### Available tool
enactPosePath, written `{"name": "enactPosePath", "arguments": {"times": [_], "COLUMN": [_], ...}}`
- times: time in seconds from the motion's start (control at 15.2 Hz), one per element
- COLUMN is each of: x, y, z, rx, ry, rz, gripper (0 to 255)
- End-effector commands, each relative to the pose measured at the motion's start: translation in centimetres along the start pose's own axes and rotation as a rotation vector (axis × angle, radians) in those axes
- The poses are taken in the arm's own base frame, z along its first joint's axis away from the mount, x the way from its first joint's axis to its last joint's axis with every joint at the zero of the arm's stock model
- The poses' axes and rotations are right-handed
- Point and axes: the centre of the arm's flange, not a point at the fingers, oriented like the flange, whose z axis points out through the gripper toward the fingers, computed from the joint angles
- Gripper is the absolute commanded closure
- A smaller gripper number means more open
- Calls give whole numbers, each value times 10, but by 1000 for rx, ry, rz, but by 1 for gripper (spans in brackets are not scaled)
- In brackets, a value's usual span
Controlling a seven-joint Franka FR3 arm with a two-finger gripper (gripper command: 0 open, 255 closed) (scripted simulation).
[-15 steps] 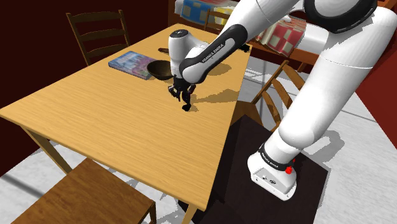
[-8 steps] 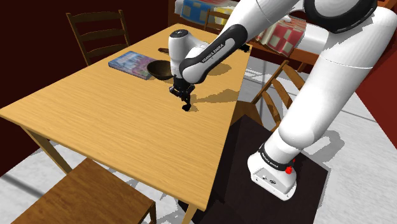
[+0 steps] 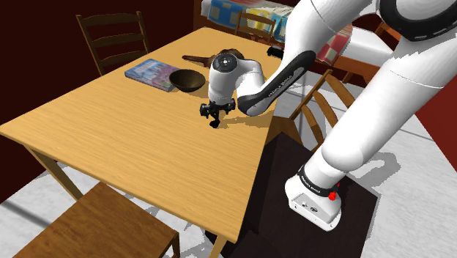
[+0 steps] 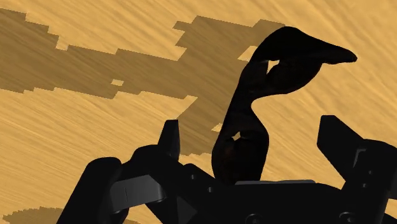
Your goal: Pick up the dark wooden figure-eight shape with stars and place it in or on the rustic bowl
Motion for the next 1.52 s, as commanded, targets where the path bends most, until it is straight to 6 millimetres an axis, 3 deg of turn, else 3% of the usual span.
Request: {"name": "enactPosePath", "arguments": {"times": [0.0, 0.26, 0.73, 0.79, 1.45], "x": [-3, -3, -3, -3, -1], "y": [0, 0, 0, 0, 1], "z": [9, 28, 28, 28, 23], "rx": [4, 4, 4, 4, 4], "ry": [13, 13, 13, 13, 13], "rz": [-4, -4, -4, -4, -4], "gripper": [0, 0, 0, 255, 255]}}
